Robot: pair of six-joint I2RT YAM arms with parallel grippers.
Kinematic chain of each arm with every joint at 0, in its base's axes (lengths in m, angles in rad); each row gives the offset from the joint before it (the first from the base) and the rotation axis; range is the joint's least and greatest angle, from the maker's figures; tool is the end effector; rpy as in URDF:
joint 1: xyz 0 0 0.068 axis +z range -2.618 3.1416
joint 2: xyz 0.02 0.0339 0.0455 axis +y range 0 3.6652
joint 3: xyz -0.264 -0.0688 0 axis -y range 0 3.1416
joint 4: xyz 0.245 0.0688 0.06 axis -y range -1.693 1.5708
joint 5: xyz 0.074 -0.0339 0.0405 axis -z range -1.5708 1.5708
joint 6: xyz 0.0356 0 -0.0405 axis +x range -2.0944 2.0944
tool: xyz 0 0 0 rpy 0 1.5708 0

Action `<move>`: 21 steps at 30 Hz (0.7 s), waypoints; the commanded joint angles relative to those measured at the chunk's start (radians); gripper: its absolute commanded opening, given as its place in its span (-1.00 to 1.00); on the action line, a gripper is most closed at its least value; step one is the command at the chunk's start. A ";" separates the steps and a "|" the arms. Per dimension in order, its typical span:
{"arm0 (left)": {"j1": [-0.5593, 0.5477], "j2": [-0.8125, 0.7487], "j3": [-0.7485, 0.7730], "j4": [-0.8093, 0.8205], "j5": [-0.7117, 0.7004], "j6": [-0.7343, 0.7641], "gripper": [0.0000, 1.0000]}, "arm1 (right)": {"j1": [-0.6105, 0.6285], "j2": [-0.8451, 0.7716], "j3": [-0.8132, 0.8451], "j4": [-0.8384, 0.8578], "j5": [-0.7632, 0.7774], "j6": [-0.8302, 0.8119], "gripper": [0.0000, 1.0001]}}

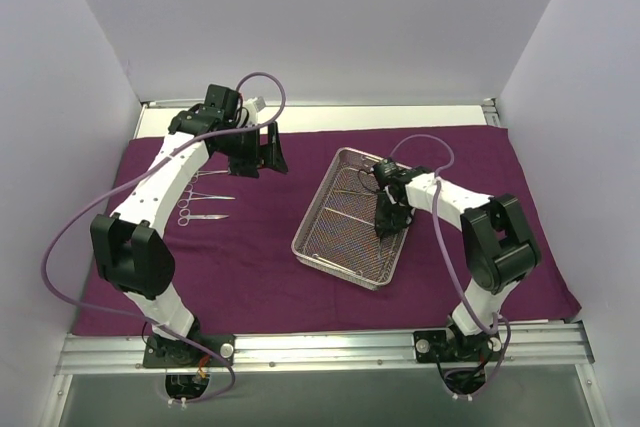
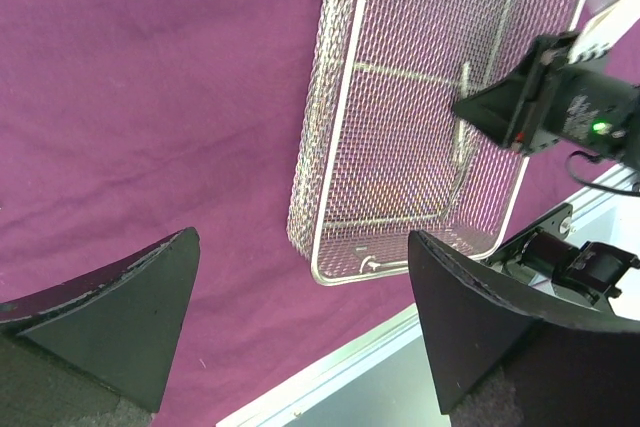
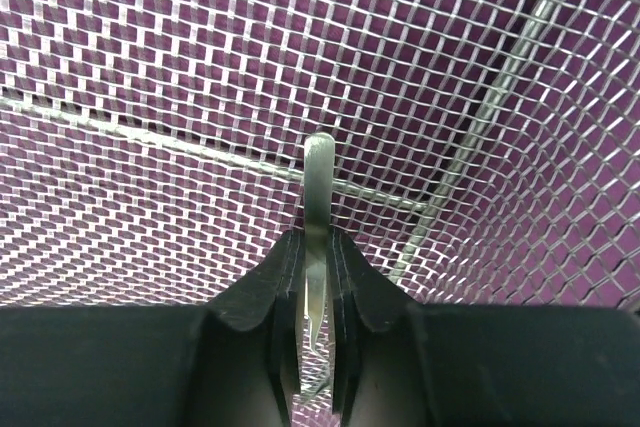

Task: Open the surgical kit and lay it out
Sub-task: Pick up the medical item from the container, then place the medical item in the surgical kit.

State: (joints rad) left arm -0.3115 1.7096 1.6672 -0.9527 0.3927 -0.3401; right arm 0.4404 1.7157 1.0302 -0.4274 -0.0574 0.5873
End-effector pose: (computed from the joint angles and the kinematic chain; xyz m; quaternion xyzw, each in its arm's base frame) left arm 0.3404 -0.1239 0.3349 0.0419 0.9411 -0.2663 0.2039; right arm 0.3014 0.1443 0.1678 0.0649 0.9714 0.1358 0.1838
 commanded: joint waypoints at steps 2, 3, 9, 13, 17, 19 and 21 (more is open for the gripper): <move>0.006 -0.050 -0.027 0.002 0.011 -0.011 0.88 | 0.017 -0.013 0.125 -0.077 0.017 -0.012 -1.00; 0.006 -0.050 -0.035 0.014 0.024 -0.010 0.87 | 0.015 -0.019 0.184 -0.111 0.036 -0.024 -1.00; -0.001 -0.079 -0.070 0.092 0.095 -0.060 0.95 | 0.017 -0.048 0.338 -0.145 0.010 -0.069 -1.00; -0.032 -0.114 -0.092 0.173 0.115 -0.151 0.75 | 0.027 -0.059 0.393 -0.088 -0.025 -0.061 -1.00; -0.093 -0.130 -0.098 0.259 0.104 -0.208 0.75 | 0.035 -0.013 0.482 -0.077 -0.085 -0.006 -1.00; -0.132 -0.122 -0.092 0.279 0.097 -0.215 0.81 | 0.046 -0.010 0.518 -0.056 -0.111 0.028 -1.00; -0.152 -0.117 -0.095 0.299 0.083 -0.226 0.82 | 0.064 -0.008 0.556 -0.045 -0.133 0.072 -1.00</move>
State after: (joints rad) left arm -0.4286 1.6196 1.5658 -0.7498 0.4759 -0.5224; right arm 0.4778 1.7000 1.5143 -0.4873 -0.1322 0.5892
